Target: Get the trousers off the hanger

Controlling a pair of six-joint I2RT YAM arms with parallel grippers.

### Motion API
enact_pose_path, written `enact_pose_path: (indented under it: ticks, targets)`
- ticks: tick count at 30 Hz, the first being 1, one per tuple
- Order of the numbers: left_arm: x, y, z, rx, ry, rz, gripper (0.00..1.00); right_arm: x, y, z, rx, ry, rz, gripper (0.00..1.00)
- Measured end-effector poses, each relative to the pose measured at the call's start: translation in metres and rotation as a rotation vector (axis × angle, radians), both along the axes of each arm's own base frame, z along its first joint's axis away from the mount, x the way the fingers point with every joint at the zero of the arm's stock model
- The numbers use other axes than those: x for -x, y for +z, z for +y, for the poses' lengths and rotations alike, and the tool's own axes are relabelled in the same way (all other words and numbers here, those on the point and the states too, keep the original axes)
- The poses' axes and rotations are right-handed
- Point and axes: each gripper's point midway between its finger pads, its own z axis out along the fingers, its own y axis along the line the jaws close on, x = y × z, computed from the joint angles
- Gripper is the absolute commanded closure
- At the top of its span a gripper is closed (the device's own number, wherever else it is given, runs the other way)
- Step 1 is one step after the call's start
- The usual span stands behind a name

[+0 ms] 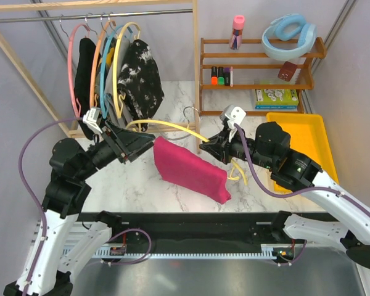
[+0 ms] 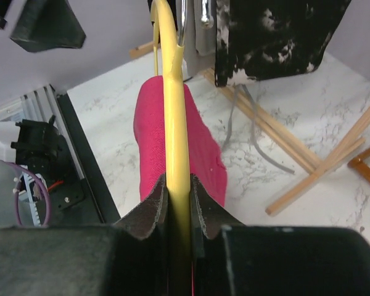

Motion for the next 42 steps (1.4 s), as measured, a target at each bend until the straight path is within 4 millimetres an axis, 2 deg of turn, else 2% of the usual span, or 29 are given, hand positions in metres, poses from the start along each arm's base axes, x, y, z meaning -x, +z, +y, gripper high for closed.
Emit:
enact_pose_path:
  ticks: [2,6,11,16,20,24,30,32,35,39,42]
  targets:
    - [-0.006,-0.001,0.005,0.071,0.056,0.078,0.25,0.002,0.007,0.002,-0.036,0.016,-0.027,1.00]
    - [-0.012,0.017,0.015,0.187,0.133,0.128,0.26,0.007,0.015,0.010,-0.077,0.060,-0.049,1.00]
    - [-0.029,0.035,0.014,0.235,0.166,0.154,0.29,0.015,0.021,0.018,-0.105,0.103,-0.060,1.00]
    - [-0.043,0.029,0.014,0.250,0.200,0.204,0.30,0.013,0.021,0.029,-0.112,0.101,-0.067,1.00]
    - [-0.048,0.026,0.014,0.261,0.220,0.232,0.30,0.012,0.010,0.050,-0.086,0.109,-0.068,1.00]
    - [-0.058,0.016,0.011,0.245,0.240,0.270,0.32,0.022,-0.006,0.069,-0.036,0.148,-0.073,1.00]
    - [-0.064,0.008,0.008,0.224,0.256,0.288,0.33,0.018,-0.006,0.068,0.001,0.116,-0.091,1.00]
    - [-0.062,0.013,0.009,0.206,0.254,0.252,0.34,0.017,-0.003,0.069,0.008,0.113,-0.099,1.00]
    - [-0.055,0.034,0.003,0.135,0.195,0.104,0.33,0.019,0.007,0.067,0.008,0.124,-0.113,1.00]
    - [-0.033,0.071,-0.011,0.042,0.048,-0.160,0.33,0.024,0.019,0.060,0.015,0.130,-0.118,1.00]
    - [-0.013,0.079,-0.020,-0.050,-0.069,-0.349,0.33,0.027,0.020,0.051,0.030,0.129,-0.106,1.00]
